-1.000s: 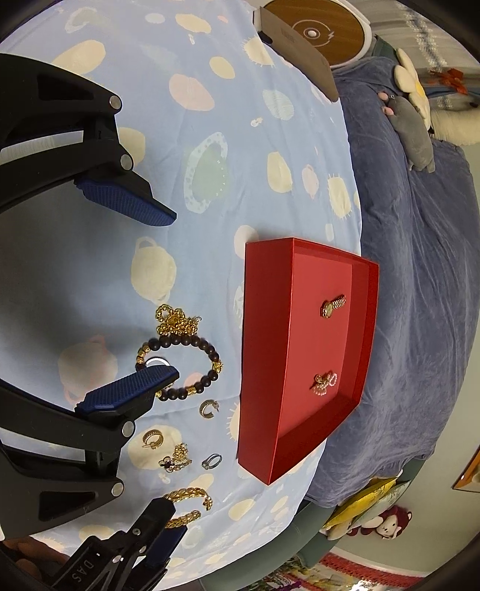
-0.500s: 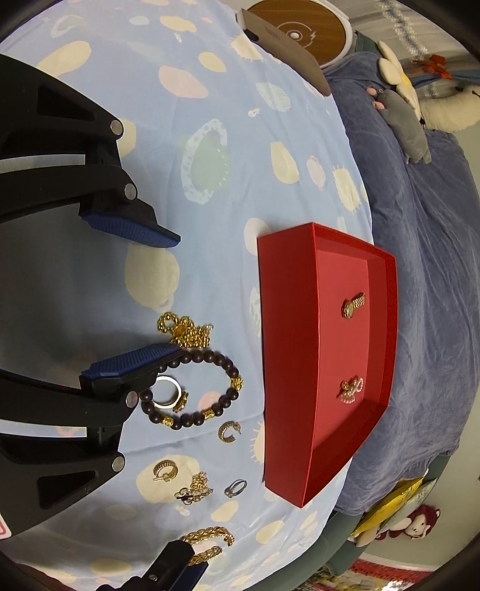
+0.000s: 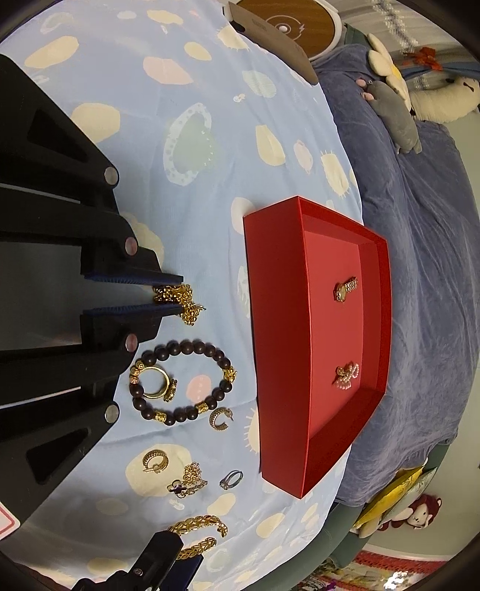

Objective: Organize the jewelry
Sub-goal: 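Lower the gold bangle into the red box and open the right tool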

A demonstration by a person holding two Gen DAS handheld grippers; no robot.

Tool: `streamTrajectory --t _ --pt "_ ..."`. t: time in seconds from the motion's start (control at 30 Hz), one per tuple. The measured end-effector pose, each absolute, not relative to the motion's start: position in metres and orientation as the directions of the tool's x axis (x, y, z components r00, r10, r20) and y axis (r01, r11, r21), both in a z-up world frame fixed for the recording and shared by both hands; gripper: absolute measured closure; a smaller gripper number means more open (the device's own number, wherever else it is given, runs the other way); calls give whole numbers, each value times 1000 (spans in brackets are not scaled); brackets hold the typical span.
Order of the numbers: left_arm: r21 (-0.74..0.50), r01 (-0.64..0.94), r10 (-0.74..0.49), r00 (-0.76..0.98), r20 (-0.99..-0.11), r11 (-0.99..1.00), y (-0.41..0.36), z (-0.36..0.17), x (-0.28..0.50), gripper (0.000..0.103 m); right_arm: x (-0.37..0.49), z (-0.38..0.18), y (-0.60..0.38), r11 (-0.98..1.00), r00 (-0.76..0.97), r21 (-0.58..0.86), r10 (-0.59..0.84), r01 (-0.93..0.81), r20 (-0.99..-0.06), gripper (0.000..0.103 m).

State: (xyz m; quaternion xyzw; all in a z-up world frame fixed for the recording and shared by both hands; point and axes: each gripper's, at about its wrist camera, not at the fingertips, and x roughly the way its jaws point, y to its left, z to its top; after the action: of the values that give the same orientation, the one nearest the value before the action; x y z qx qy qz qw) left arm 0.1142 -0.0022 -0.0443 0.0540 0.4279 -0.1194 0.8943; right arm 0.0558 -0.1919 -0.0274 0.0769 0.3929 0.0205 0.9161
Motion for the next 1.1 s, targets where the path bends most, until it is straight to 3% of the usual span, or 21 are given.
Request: streamTrajectory --t 0.77,1.1 --pt "-189 261 -316 644 -697 947 29 21 108 99 69 -8 -170 985 708 171 143 -32 -692 50" --pt "-184 261 -318 713 -625 948 20 82 163 99 140 42 -172 975 724 204 204 -88 -659 50"
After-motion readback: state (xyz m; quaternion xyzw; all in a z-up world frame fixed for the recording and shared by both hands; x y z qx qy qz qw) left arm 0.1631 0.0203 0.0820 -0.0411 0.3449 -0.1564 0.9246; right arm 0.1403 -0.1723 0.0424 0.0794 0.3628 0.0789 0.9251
